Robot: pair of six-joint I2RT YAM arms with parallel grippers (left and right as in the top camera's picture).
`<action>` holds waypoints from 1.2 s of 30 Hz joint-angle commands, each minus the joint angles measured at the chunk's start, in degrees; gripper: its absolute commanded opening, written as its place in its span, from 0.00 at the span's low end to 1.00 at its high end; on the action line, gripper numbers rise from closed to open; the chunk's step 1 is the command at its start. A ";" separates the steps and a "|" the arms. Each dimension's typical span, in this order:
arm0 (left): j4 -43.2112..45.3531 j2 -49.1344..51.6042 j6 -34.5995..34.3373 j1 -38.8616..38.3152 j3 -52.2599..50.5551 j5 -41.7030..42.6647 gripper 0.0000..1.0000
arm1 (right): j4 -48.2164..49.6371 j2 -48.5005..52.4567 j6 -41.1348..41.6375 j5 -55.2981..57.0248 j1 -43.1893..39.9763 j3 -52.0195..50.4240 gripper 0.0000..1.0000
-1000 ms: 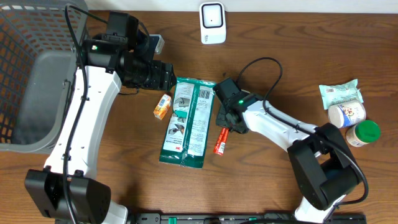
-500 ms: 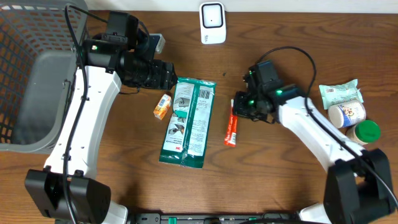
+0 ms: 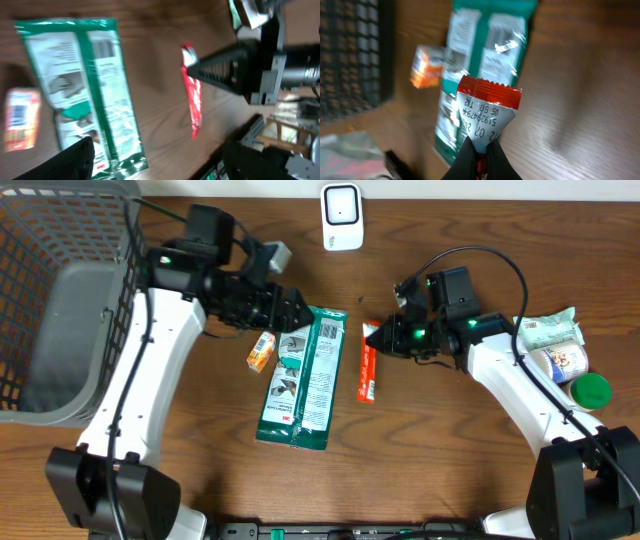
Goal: Scan the item barcode
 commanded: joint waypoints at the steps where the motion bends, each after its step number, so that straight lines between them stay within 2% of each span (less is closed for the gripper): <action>1: 1.70 0.00 1.27 -2.80 -1.18 2.34 0.74 | 2.58 -1.31 4.07 -7.39 -0.20 -0.09 0.01; 5: 5.07 0.00 1.20 -5.68 -2.38 2.34 0.68 | 4.42 -1.31 3.96 -12.63 -0.09 -0.09 0.01; 9: 6.12 0.11 1.22 -8.11 -2.99 2.08 0.67 | 6.95 -1.31 4.94 -13.07 -0.24 -0.09 0.01; 16: 7.58 1.64 -0.42 -11.69 -3.04 -6.67 0.64 | 10.16 -1.31 9.33 -17.00 -0.24 -0.09 0.01; 26: 8.28 5.35 -0.57 -13.38 -3.04 -6.67 0.58 | 15.63 -1.31 12.79 -17.07 -0.33 -0.09 0.01; 33: 8.31 6.21 -0.57 -13.38 -3.04 -6.67 0.38 | 16.39 -1.31 12.76 -15.13 -0.31 -0.09 0.01; 36: 8.28 6.21 -0.57 -13.38 -3.04 -6.64 0.25 | 16.59 -1.31 12.76 -14.05 -0.31 -0.09 0.01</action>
